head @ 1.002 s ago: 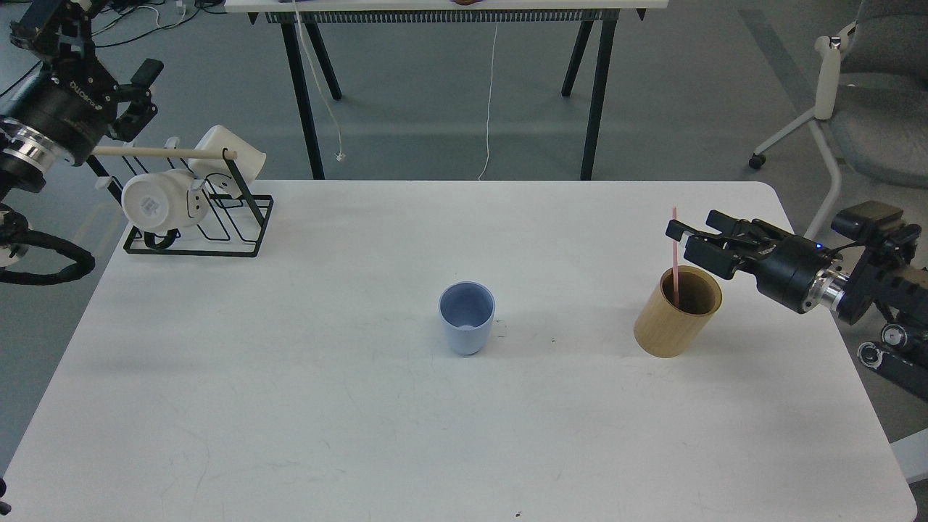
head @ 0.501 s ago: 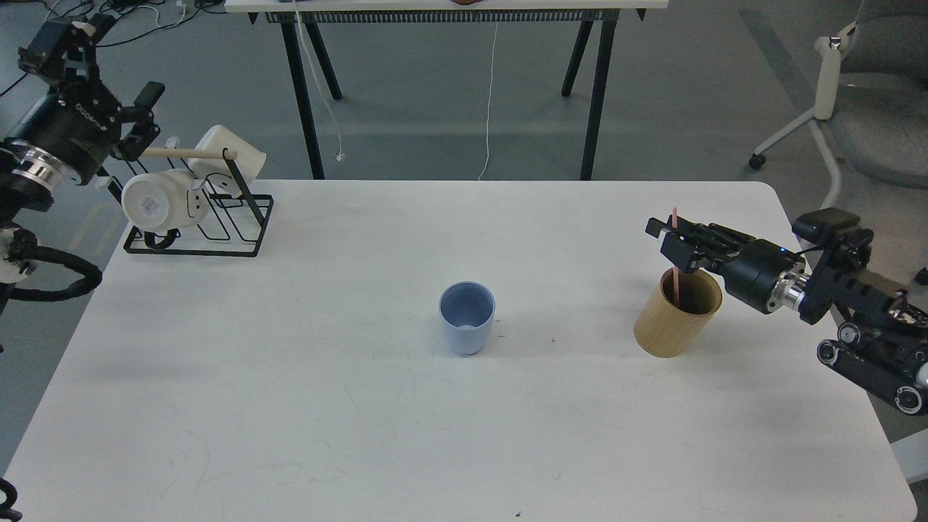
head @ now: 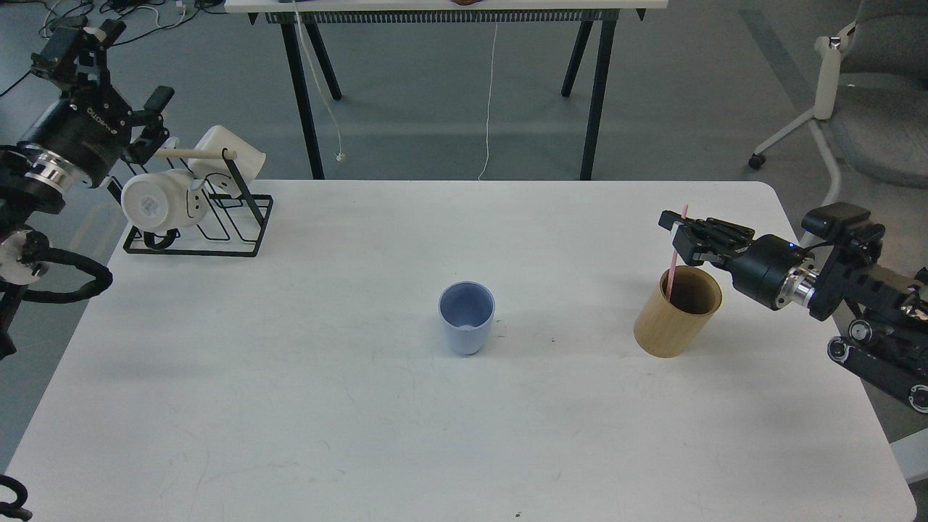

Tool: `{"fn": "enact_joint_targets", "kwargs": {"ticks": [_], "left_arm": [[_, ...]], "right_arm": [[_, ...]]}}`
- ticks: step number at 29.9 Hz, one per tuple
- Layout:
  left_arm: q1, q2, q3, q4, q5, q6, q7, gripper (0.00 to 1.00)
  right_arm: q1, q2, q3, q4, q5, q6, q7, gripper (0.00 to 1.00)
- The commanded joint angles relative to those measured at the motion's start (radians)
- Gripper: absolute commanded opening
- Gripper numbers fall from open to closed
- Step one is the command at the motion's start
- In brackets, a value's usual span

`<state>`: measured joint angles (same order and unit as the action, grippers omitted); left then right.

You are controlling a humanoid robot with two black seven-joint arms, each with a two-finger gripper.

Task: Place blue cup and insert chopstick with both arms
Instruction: 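Move the right gripper to the pink stick and grasp it, then pull the pink stick up out of the tan cup, then carry the pink stick over the blue cup and lower it in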

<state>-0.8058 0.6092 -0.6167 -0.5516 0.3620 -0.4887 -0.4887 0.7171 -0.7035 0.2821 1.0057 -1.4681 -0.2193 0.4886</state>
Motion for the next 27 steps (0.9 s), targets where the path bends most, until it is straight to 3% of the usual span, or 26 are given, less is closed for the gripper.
{"fn": "enact_joint_targets", "kwargs": {"ticks": [1, 11, 15, 19, 27], "left_arm": [[0.0, -0.003, 0.0, 0.001, 0.0, 0.0, 0.0, 1.0], [0.005, -0.04, 0.005, 0.024, 0.0, 0.0, 0.0, 1.0], [0.013, -0.081, 0.012, 0.09, 0.002, 0.0, 0.0, 1.0], [0.051, -0.135, 0.014, 0.189, 0.003, 0.0, 0.0, 1.0], [0.151, -0.166, 0.006, 0.248, 0.0, 0.0, 0.0, 1.0]], "right_arm": [[0.007, -0.054, 0.002, 0.053, 0.002, 0.0, 0.0, 0.01], [0.111, -0.333, 0.083, 0.326, 0.034, 0.014, 0.0, 0.01], [0.159, -0.369, 0.129, 0.389, 0.11, 0.021, 0.0, 0.01], [0.203, -0.312, 0.137, 0.415, 0.132, -0.006, 0.0, 0.01], [0.212, 0.014, 0.046, 0.335, 0.109, -0.178, 0.0, 0.0]]}}
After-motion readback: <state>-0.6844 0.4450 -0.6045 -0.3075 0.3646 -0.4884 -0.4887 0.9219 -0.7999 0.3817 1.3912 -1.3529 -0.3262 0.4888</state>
